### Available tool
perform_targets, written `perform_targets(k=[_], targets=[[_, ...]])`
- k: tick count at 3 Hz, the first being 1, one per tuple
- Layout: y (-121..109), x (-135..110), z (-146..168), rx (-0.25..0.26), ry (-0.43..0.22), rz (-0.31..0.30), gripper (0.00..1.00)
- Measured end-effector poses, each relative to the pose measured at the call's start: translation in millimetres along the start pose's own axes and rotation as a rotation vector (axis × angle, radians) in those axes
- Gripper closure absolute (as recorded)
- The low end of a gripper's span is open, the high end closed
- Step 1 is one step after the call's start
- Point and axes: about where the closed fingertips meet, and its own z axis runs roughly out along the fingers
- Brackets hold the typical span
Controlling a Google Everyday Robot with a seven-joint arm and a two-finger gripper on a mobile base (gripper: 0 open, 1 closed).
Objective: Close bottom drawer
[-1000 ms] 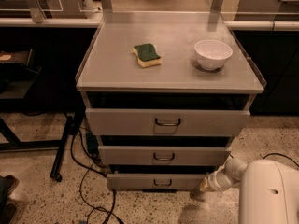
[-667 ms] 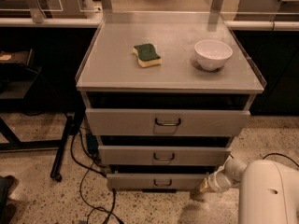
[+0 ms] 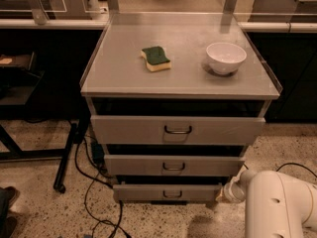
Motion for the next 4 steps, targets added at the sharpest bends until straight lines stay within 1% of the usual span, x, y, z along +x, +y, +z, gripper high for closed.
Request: perform_targets(k=[1,2,3,4], targets=[[-17.1,-21.9,-2.9,0.023,-0.063,0.108,1.0],[-27.9,-40.6,-5.9,0.033,-0.116,0.174,1.0],[-36.8,-57.5,-5.5,0.046,-0.158,0.224,1.0],[-36.8,-57.5,-5.5,0.046,-0.158,0.224,1.0]])
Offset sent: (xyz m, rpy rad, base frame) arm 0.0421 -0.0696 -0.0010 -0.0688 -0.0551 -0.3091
